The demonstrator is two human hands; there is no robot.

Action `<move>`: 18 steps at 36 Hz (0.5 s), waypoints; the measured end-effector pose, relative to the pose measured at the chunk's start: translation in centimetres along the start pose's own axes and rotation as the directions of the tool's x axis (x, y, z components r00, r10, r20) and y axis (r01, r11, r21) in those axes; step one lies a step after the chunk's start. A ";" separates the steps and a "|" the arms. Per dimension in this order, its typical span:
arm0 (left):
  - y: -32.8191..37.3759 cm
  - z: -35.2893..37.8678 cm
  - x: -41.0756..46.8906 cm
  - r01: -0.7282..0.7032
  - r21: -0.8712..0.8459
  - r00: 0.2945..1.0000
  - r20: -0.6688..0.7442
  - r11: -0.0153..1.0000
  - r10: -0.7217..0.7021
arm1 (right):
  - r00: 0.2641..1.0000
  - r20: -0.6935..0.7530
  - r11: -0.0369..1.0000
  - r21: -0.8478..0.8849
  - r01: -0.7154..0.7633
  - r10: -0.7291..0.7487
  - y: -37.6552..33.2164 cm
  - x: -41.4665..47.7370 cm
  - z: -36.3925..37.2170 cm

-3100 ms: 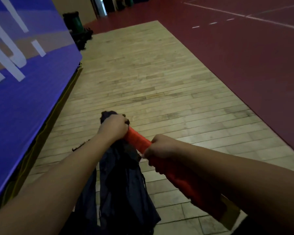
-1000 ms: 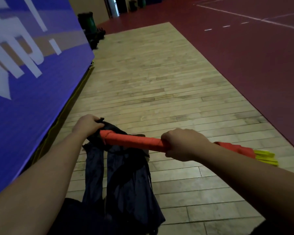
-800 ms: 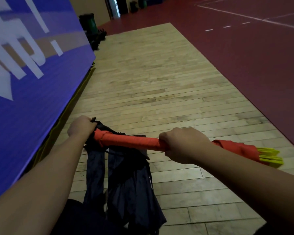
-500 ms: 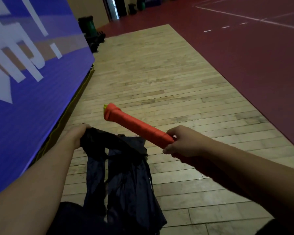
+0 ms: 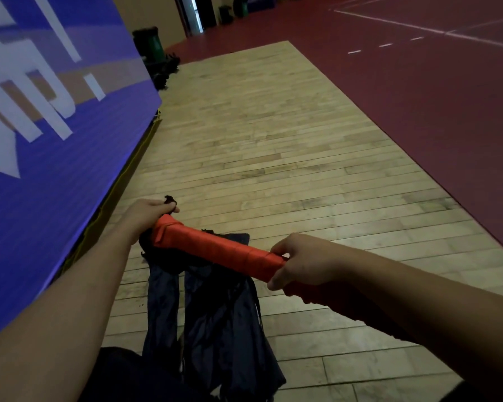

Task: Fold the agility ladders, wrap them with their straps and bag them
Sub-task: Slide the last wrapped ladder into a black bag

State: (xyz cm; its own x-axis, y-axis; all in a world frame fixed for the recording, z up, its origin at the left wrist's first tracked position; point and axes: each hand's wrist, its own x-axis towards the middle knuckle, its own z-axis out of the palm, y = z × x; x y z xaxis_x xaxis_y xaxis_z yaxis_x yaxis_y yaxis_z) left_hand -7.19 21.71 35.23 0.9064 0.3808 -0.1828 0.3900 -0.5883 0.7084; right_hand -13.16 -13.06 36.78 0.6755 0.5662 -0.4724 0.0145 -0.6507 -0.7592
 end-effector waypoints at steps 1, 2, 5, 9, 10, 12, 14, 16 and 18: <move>0.1 0.0 0.0 -0.044 0.119 0.999 0.009 0.992 0.043 | 1.000 0.003 1.000 0.000 -0.001 0.001 0.0 0.0 0.1; 0.4 0.0 -0.1 -0.084 0.245 0.996 0.015 0.966 0.083 | 1.000 0.005 1.000 0.003 -0.006 0.006 0.1 0.1 0.1; 1.7 0.3 -0.9 -0.172 0.494 0.980 -0.002 0.852 0.199 | 1.000 0.004 1.000 0.024 -0.015 0.015 0.1 0.2 0.4; 3.3 0.7 -2.1 -0.332 0.525 0.926 0.026 0.784 0.375 | 1.000 -0.009 0.994 0.107 -0.020 0.021 -0.2 0.4 0.6; 3.5 0.6 -2.2 -0.356 0.518 0.916 0.028 0.778 0.401 | 1.000 -0.009 0.992 0.126 -0.020 0.021 -0.2 0.5 0.6; 3.5 0.2 -2.2 -0.397 0.519 0.893 0.029 0.757 0.449 | 1.000 0.001 0.986 0.165 -0.020 0.020 -0.3 0.6 0.7; 3.4 -0.3 -2.1 -0.433 0.527 0.866 0.016 0.731 0.500 | 1.000 0.009 0.976 0.215 -0.016 0.015 -0.3 0.6 0.6; 3.2 -0.5 -2.1 -0.456 0.484 0.848 -0.020 0.747 0.530 | 1.000 0.014 0.964 0.267 -0.009 0.006 -0.4 0.7 0.6; 3.3 -0.3 -2.5 -0.448 0.447 0.850 -0.055 0.774 0.523 | 1.000 0.023 0.950 0.312 -0.012 0.005 -0.4 0.8 0.7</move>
State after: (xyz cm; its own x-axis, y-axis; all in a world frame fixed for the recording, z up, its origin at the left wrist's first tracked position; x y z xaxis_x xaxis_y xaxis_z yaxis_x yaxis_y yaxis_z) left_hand -8.17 19.03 38.20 0.9660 0.0549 0.2526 -0.0314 -0.9450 0.3256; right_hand -13.20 -11.97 36.43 0.6582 0.5747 -0.4863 -0.2242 -0.4670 -0.8554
